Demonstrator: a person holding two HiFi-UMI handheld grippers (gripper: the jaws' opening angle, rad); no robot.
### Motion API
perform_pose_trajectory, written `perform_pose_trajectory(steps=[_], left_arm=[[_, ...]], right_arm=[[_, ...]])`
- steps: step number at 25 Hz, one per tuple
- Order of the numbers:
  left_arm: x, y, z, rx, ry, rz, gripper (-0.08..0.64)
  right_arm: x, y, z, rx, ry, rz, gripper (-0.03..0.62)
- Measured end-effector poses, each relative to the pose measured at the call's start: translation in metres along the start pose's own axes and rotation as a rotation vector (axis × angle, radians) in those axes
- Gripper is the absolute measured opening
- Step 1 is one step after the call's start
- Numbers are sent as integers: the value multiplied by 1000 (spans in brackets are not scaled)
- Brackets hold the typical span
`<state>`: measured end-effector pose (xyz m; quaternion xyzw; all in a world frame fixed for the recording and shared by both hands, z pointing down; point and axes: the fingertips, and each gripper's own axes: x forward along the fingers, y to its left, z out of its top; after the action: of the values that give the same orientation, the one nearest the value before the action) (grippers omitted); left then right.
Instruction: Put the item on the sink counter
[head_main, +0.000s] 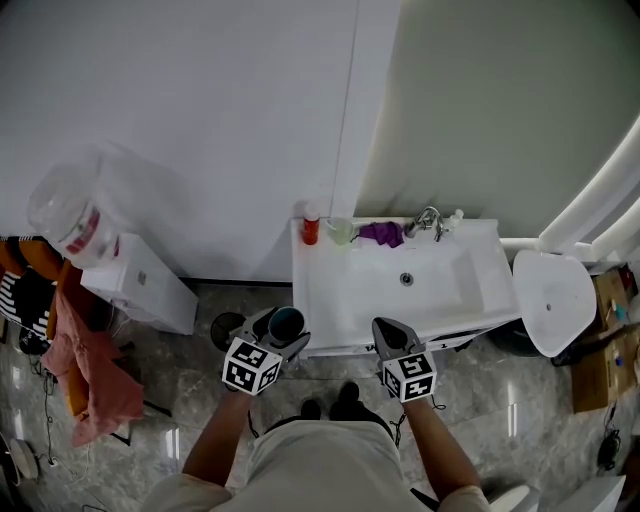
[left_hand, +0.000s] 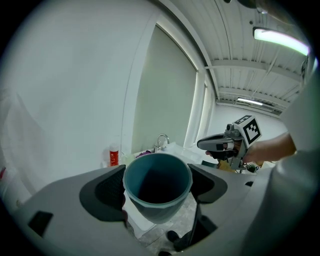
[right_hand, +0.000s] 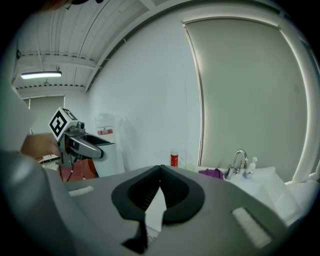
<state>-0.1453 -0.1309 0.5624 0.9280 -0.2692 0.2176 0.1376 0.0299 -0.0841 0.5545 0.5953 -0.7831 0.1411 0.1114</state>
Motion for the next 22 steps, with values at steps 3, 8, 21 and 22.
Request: perform_pose_trajectory(steps=[3, 8, 21, 22], left_arm=[[12, 6, 2, -7, 5, -2, 387], [41, 16, 3, -17, 31, 5, 387], [157, 59, 23, -40, 87, 77, 387], [166, 63, 25, -43, 90, 86, 387]], right_arm=[[13, -7, -2, 4, 14, 4, 11], [38, -26, -5, 4, 32, 26, 11], [126, -97, -14, -2, 119, 154, 11], [133, -102, -15, -1, 126, 164, 11]])
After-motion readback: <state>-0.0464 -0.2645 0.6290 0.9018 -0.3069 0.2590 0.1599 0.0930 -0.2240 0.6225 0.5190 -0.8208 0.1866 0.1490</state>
